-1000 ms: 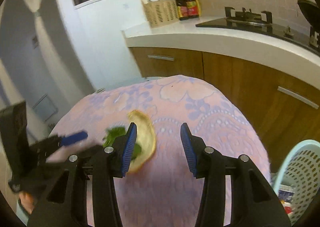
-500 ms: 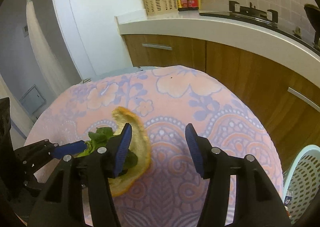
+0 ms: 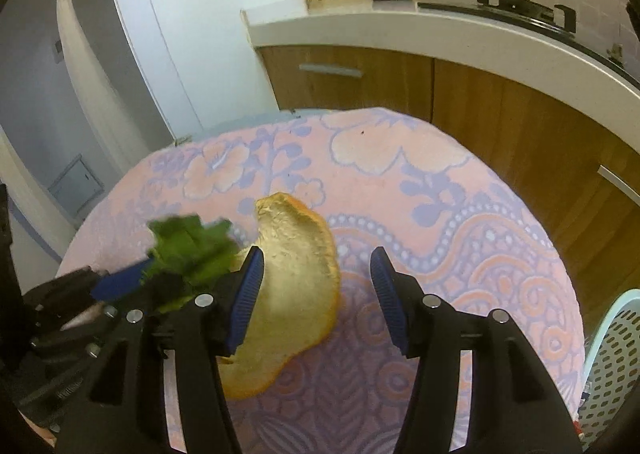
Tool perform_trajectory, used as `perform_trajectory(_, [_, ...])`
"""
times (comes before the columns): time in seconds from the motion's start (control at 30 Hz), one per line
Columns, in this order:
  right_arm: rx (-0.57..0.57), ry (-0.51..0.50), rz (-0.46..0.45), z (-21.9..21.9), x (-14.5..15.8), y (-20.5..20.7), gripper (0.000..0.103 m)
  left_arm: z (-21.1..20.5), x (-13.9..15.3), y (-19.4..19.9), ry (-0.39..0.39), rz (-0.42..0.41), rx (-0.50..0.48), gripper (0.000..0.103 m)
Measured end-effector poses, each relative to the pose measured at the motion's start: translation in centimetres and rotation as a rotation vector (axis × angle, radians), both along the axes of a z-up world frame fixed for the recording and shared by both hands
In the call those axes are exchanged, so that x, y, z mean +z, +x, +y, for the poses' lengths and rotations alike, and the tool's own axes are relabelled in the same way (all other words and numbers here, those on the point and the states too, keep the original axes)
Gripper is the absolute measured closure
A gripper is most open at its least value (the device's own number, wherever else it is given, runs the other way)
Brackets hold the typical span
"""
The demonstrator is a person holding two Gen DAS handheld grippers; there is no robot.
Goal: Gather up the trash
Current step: 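Grasp the bok choy with the left tool while the right tool grasps the bread crust, then carry both items over the blue basket and open both tools to drop them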
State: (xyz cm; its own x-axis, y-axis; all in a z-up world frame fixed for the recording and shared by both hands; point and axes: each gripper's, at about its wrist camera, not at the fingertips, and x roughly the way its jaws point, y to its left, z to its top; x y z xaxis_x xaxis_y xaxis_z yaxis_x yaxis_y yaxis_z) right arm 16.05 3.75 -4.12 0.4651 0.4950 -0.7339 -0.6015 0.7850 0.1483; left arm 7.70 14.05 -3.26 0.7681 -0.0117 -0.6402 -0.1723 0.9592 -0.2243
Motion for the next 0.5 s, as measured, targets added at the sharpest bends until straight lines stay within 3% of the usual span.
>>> perform_trajectory(0.03, [0.005,-0.01,0.008,0.2,-0.2,0.0,0.054,0.2,0.1,-0.1,-0.007,-0.007,0.01,0.076])
perform_trajectory(0.07, [0.016,-0.022,0.018,0.4,-0.4,0.1,0.069,0.5,0.2,-0.3,-0.016,-0.015,0.021,0.076])
perform_trajectory(0.2, [0.038,-0.022,-0.006,0.4,-0.2,-0.7,0.095,0.8,0.4,-0.6,-0.033,-0.037,0.046,0.076])
perform_trajectory(0.4, [0.016,0.047,-0.118,-1.2,1.6,-2.8,0.1,0.8,1.0,-1.5,-0.037,-0.086,0.057,0.076])
perform_trajectory(0.5, [-0.007,0.101,-0.117,-2.8,2.2,-3.3,0.099,0.1,1.4,-1.8,-0.04,-0.106,0.03,0.076])
